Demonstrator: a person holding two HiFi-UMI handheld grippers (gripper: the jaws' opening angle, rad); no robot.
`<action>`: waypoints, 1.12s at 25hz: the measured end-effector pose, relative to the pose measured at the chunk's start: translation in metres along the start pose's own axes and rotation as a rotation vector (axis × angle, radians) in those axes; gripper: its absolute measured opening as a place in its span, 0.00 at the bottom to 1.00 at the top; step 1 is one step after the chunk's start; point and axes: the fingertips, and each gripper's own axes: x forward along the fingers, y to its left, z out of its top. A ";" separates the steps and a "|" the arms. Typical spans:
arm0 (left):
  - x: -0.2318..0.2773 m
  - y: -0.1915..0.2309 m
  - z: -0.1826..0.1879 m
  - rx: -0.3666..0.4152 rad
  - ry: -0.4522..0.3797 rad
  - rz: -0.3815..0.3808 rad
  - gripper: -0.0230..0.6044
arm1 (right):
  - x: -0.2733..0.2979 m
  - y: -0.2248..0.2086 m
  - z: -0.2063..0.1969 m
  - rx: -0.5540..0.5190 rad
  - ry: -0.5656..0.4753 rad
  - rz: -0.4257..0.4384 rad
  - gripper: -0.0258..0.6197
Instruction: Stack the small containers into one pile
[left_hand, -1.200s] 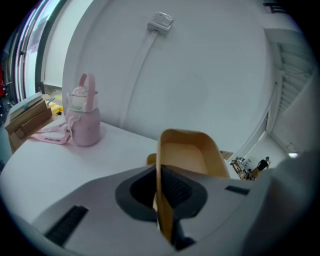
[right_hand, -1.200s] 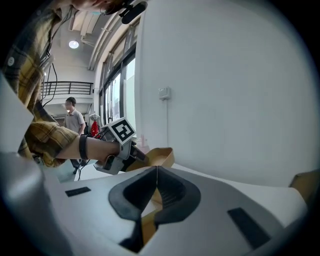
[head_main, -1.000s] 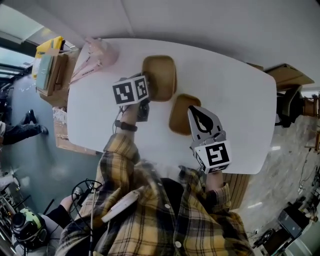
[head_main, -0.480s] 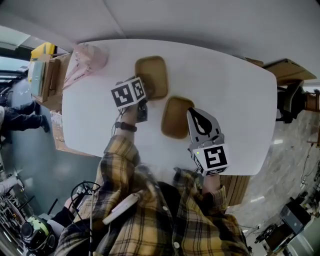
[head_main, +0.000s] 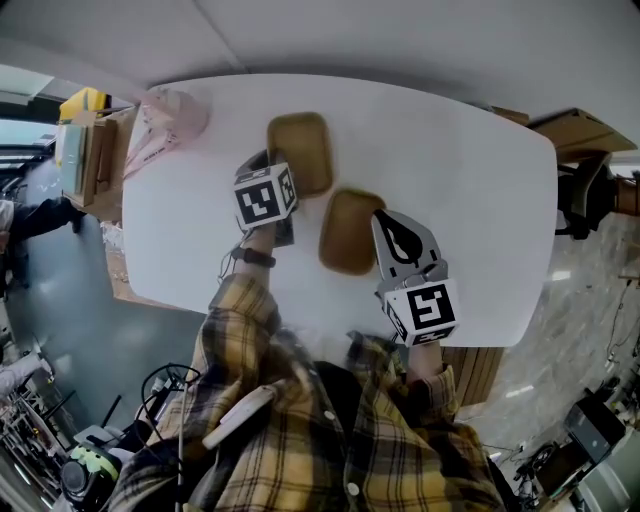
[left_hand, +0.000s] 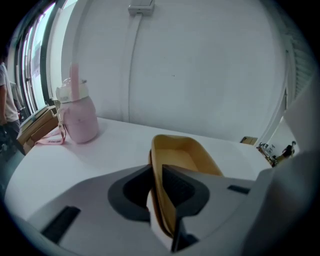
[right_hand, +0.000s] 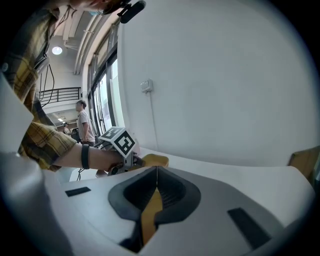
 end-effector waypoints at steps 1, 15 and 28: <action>0.001 -0.001 -0.001 0.007 0.000 -0.001 0.13 | 0.000 0.000 0.000 0.001 0.001 0.002 0.06; 0.015 0.000 -0.030 0.069 0.089 0.012 0.26 | -0.003 -0.004 -0.012 0.027 0.027 -0.017 0.06; 0.009 -0.001 -0.027 0.047 0.055 -0.081 0.38 | -0.003 -0.009 -0.030 0.084 0.106 -0.065 0.07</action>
